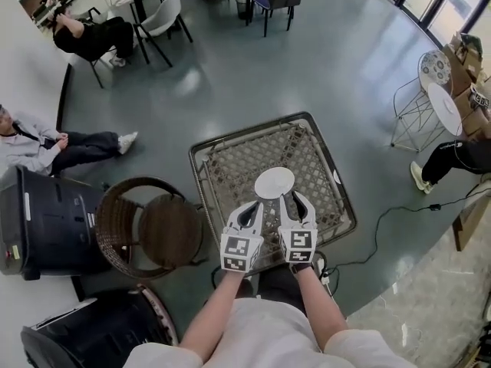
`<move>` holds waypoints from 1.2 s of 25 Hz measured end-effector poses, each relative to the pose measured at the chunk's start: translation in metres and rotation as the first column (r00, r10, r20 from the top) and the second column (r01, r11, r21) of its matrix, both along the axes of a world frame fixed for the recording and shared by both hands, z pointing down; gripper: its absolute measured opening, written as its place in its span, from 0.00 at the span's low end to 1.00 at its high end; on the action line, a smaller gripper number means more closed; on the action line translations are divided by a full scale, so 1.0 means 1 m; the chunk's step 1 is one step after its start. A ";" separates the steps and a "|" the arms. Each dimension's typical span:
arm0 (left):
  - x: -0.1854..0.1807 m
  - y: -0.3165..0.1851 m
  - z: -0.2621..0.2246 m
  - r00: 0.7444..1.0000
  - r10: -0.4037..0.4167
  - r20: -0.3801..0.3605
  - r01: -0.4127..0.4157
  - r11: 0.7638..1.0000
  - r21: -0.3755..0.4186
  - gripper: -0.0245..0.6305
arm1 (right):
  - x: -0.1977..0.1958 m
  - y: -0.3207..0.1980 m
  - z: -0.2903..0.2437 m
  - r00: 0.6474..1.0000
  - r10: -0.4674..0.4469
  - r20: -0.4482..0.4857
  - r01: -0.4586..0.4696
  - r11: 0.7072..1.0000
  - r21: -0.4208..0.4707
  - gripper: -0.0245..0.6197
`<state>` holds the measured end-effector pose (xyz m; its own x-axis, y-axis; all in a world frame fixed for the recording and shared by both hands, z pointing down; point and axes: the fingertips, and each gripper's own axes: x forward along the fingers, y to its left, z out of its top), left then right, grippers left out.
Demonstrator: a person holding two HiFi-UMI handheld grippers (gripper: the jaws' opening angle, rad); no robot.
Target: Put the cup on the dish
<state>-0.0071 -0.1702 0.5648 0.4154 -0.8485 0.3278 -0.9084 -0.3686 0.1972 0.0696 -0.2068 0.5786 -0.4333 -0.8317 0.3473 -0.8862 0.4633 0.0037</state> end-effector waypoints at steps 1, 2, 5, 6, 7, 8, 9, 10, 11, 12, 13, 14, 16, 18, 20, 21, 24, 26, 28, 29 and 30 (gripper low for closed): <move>0.001 0.003 -0.010 1.000 0.007 0.002 -0.007 1.000 0.020 0.04 | -0.001 0.005 -0.013 1.000 -0.003 0.013 0.002 1.000 0.017 0.20; 0.001 0.005 -0.019 1.000 0.012 0.005 -0.012 0.999 0.040 0.04 | -0.002 0.010 -0.026 1.000 -0.007 0.024 0.006 0.999 0.037 0.18; -0.003 0.013 -0.045 1.000 0.013 0.028 -0.016 0.995 0.095 0.04 | -0.006 0.021 -0.064 0.999 -0.022 0.050 0.017 0.994 0.104 0.14; -0.006 0.016 -0.053 0.999 0.013 0.041 -0.017 0.994 0.112 0.04 | -0.008 0.025 -0.075 0.998 -0.026 0.057 0.019 0.992 0.123 0.13; -0.009 0.020 -0.061 0.999 0.012 0.052 -0.019 0.992 0.128 0.04 | -0.010 0.029 -0.086 0.998 -0.027 0.064 0.018 0.990 0.141 0.10; -0.011 0.023 -0.068 0.998 0.010 0.055 -0.018 0.989 0.143 0.04 | -0.011 0.034 -0.096 0.997 -0.025 0.074 0.013 0.988 0.156 0.08; -0.013 0.025 -0.075 0.999 0.008 0.051 -0.016 0.987 0.159 0.04 | -0.012 0.037 -0.106 0.996 -0.020 0.086 0.005 0.986 0.169 0.05; -0.014 0.025 -0.083 0.999 0.006 0.043 -0.013 0.985 0.174 0.04 | -0.012 0.039 -0.113 0.995 -0.012 0.097 -0.005 0.984 0.176 0.04; -0.015 0.026 -0.090 0.999 0.005 0.036 -0.012 0.982 0.186 0.04 | -0.012 0.041 -0.120 0.995 -0.004 0.104 -0.015 0.984 0.179 0.04; -0.015 0.027 -0.097 0.999 0.006 0.031 -0.012 0.981 0.196 0.04 | -0.011 0.043 -0.124 0.994 0.004 0.106 -0.023 0.984 0.178 0.04; -0.016 0.028 -0.103 1.000 0.006 0.029 -0.012 0.979 0.205 0.04 | -0.011 0.045 -0.128 0.994 0.010 0.105 -0.028 0.984 0.176 0.04; -0.015 0.029 -0.110 1.000 0.007 0.027 -0.013 0.977 0.215 0.04 | -0.011 0.047 -0.131 0.995 0.015 0.102 -0.032 0.984 0.177 0.04; -0.011 0.030 -0.120 1.000 0.011 0.025 -0.016 0.972 0.235 0.04 | -0.008 0.050 -0.138 0.995 0.021 0.097 -0.039 0.982 0.187 0.04; -0.004 0.031 -0.127 0.999 0.020 0.029 -0.026 0.967 0.253 0.04 | -0.004 0.052 -0.143 0.995 0.028 0.097 -0.047 0.980 0.196 0.04; -0.002 0.034 -0.132 0.999 0.025 0.033 -0.033 0.963 0.268 0.04 | -0.004 0.056 -0.146 0.994 0.034 0.105 -0.054 0.978 0.202 0.04; -0.002 0.036 -0.133 0.999 0.029 0.032 -0.037 0.961 0.273 0.04 | -0.006 0.059 -0.147 0.994 0.035 0.107 -0.057 0.977 0.205 0.04; -0.005 0.041 -0.130 0.998 0.052 0.036 -0.060 0.960 0.275 0.04 | -0.015 0.065 -0.148 0.994 0.033 0.104 -0.055 0.975 0.216 0.04; -0.006 0.042 -0.131 0.998 0.054 0.030 -0.060 0.960 0.275 0.04 | -0.018 0.067 -0.149 0.995 0.030 0.100 -0.052 0.975 0.216 0.04; -0.005 0.039 -0.135 0.998 0.050 0.024 -0.055 0.959 0.278 0.04 | -0.017 0.067 -0.150 0.996 0.026 0.087 -0.044 0.975 0.216 0.04; -0.004 0.038 -0.138 0.999 0.046 0.025 -0.051 0.958 0.282 0.04 | -0.017 0.067 -0.151 0.997 0.020 0.075 -0.036 0.975 0.218 0.04; -0.005 0.037 -0.141 0.999 0.041 0.026 -0.047 0.957 0.285 0.04 | -0.018 0.068 -0.151 0.998 0.013 0.061 -0.026 0.975 0.222 0.04</move>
